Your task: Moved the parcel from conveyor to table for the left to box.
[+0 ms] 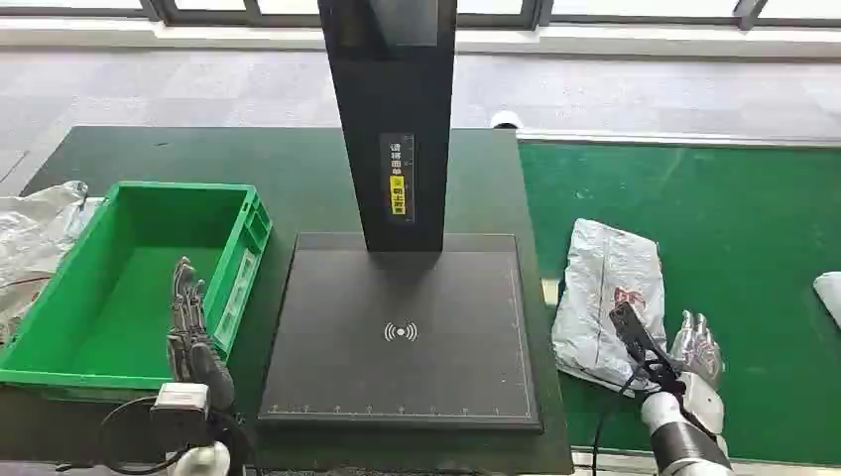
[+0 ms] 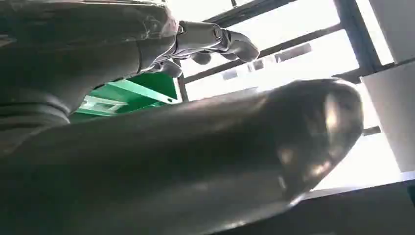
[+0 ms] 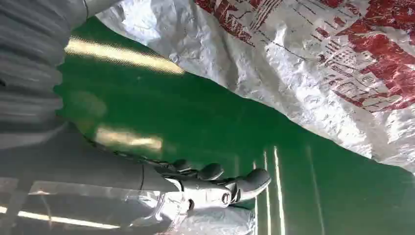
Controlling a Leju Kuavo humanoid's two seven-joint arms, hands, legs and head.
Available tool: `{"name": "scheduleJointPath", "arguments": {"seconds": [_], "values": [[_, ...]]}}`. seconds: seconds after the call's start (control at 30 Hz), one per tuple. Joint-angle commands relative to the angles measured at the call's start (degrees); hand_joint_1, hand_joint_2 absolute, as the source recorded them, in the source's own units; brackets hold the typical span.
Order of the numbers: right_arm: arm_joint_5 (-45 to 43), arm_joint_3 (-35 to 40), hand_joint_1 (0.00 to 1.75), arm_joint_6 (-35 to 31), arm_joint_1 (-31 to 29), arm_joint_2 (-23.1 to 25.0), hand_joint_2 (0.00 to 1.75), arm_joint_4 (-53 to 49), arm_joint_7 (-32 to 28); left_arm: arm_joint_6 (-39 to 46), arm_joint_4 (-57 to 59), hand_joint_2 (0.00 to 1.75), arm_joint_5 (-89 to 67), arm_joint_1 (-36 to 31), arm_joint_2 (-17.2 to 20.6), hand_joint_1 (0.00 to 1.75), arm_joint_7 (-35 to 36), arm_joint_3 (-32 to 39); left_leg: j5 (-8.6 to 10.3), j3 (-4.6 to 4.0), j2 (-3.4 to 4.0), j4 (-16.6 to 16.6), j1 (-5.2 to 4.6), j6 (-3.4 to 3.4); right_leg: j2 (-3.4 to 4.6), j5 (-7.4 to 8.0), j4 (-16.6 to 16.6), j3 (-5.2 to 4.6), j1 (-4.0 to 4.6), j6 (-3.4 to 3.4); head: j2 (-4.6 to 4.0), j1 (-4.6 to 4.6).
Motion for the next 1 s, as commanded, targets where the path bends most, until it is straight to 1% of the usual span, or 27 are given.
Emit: {"name": "scheduleJointPath", "arguments": {"seconds": [0.03,0.2,0.23,0.27,0.3,0.4,0.43,0.5,0.67,1.0], "values": [[-1.0,-3.2,0.00,3.0,-0.5,3.7,1.75,2.3,-4.7,0.7,0.7,0.00,-0.4,-0.3,1.4,0.00,0.5,2.3,0.09,0.13,0.14,-0.2,-0.05,0.04,0.11,0.12,-0.2,0.07,-0.04,-0.02,0.00,0.00],[-4.6,-3.7,0.00,5.5,-0.4,5.9,1.75,1.3,-11.1,0.4,1.6,0.00,-0.7,-0.4,1.5,0.00,0.5,2.5,0.11,0.15,0.27,-0.3,-0.06,0.02,0.26,0.15,-0.2,0.02,-0.05,-0.04,-0.02,0.00],[-5.0,-3.7,0.09,5.8,-0.3,6.0,1.75,1.2,-11.7,0.3,2.0,0.00,-0.7,-0.6,1.5,0.00,0.5,2.4,0.14,0.17,0.28,-0.3,-0.05,0.02,0.25,0.19,-0.2,0.04,-0.03,-0.05,0.00,0.00],[-5.5,-3.9,1.75,6.2,0.0,6.1,1.75,1.0,-12.2,0.3,2.7,0.00,-0.7,-1.0,1.6,0.00,0.4,2.3,0.07,0.14,0.20,-0.2,-0.05,0.01,0.18,0.10,-0.1,0.01,-0.03,-0.04,-0.02,0.00],[-6.7,-4.4,1.75,7.0,0.1,6.2,1.75,0.9,-13.3,0.2,3.4,0.00,-0.7,-1.5,1.7,0.00,0.4,2.1,0.11,0.16,0.19,-0.2,-0.04,0.01,0.16,0.12,-0.1,0.03,-0.02,-0.05,0.00,0.00],[-8.0,-4.4,1.75,6.2,0.6,5.9,1.75,0.6,-15.7,0.2,5.5,0.00,-0.4,-2.7,1.8,0.00,0.2,1.6,0.12,0.15,0.10,-0.2,-0.04,0.00,0.08,0.11,-0.2,0.05,0.02,-0.01,0.00,0.00],[-10.2,-5.5,1.75,7.3,0.5,6.2,1.75,0.4,-18.1,0.4,6.0,0.00,-0.4,-3.1,1.7,0.00,0.0,1.5,0.10,0.14,0.07,-0.2,-0.05,0.00,0.06,0.09,-0.1,0.04,0.04,-0.01,-0.02,0.00],[-11.8,-6.1,1.75,8.2,0.0,6.5,1.75,0.3,-19.3,0.8,5.8,0.00,-0.3,-2.8,1.7,0.00,0.1,1.6,0.10,0.14,0.07,-0.2,-0.07,0.01,0.07,0.08,-0.1,0.02,0.03,-0.01,0.00,0.00],[-12.6,-5.5,1.75,10.9,-0.5,6.9,1.75,1.4,-20.1,1.0,5.3,0.00,-0.1,-2.3,1.6,0.00,-0.1,1.7,0.07,0.12,0.17,-0.2,-0.06,0.03,0.17,0.09,-0.1,0.00,0.04,0.00,-0.02,0.00],[-12.1,-4.8,1.75,10.6,-0.5,7.4,1.75,1.7,-19.9,1.1,5.3,0.00,-0.1,-2.4,1.6,0.00,-0.1,1.7,0.06,0.06,0.15,-0.1,-0.03,0.01,0.15,0.07,-0.1,-0.03,0.06,-0.02,-0.02,0.00]]}}
